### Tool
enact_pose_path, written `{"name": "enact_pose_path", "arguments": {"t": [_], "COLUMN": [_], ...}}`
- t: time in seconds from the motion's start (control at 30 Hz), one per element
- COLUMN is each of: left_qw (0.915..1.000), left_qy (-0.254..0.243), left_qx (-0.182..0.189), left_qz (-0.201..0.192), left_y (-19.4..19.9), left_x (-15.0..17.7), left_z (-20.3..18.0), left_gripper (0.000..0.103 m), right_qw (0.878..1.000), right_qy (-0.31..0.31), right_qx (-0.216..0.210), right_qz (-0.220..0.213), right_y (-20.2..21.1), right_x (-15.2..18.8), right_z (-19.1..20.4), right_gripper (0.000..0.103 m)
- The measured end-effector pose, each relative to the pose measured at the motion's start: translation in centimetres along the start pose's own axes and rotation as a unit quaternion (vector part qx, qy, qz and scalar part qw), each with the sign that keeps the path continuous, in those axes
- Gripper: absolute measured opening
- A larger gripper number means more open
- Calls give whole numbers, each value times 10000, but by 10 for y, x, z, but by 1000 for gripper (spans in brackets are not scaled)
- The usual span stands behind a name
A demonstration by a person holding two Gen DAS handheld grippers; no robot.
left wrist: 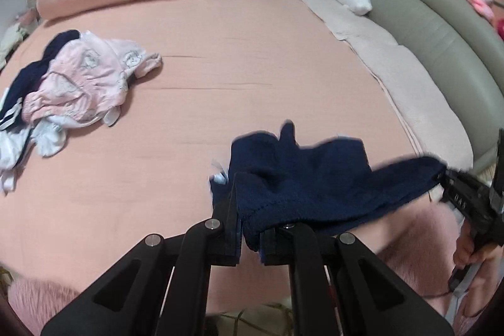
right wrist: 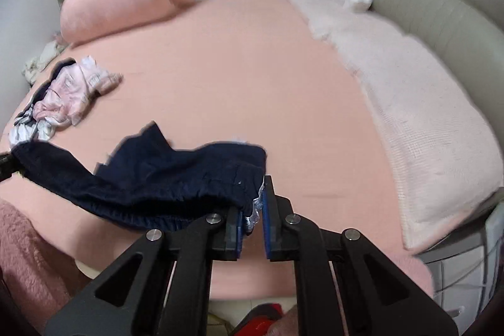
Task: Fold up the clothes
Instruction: 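Lift the waistband with both grippers and pull it taut to straighten the pants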
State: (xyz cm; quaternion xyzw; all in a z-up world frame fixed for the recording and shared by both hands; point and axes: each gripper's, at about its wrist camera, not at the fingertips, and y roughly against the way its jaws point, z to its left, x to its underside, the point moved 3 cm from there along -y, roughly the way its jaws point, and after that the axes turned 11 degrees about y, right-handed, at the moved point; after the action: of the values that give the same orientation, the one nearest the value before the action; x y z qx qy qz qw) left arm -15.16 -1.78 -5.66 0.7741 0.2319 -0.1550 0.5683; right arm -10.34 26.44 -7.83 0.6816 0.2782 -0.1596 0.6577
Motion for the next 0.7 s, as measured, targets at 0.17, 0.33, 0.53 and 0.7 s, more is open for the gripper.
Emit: {"name": "enact_pose_path", "arguments": {"t": [0.17, 0.33, 0.53, 0.7], "left_qw": [9896, 9663, 9777, 9993], "left_qy": [-364, -645, -672, 57], "left_qx": [347, 633, 182, -378], "left_qz": [-1344, -2411, -1979, -7], "left_y": [71, 162, 128, -31], "left_x": [-104, -154, -89, 9], "left_z": [-37, -62, -43, 19], "left_gripper": [8, 8, 9, 8], "right_qw": [9907, 9590, 9661, 9966], "right_qy": [82, 22, -55, -165], "right_qx": [67, 233, 201, 32], "right_qz": [-1356, -2825, -2572, -805], "right_y": [75, 172, 157, 12], "right_x": [-100, -169, -116, -11], "right_z": [-23, -39, -18, 8], "right_gripper": [6, 6, 6, 7]}}
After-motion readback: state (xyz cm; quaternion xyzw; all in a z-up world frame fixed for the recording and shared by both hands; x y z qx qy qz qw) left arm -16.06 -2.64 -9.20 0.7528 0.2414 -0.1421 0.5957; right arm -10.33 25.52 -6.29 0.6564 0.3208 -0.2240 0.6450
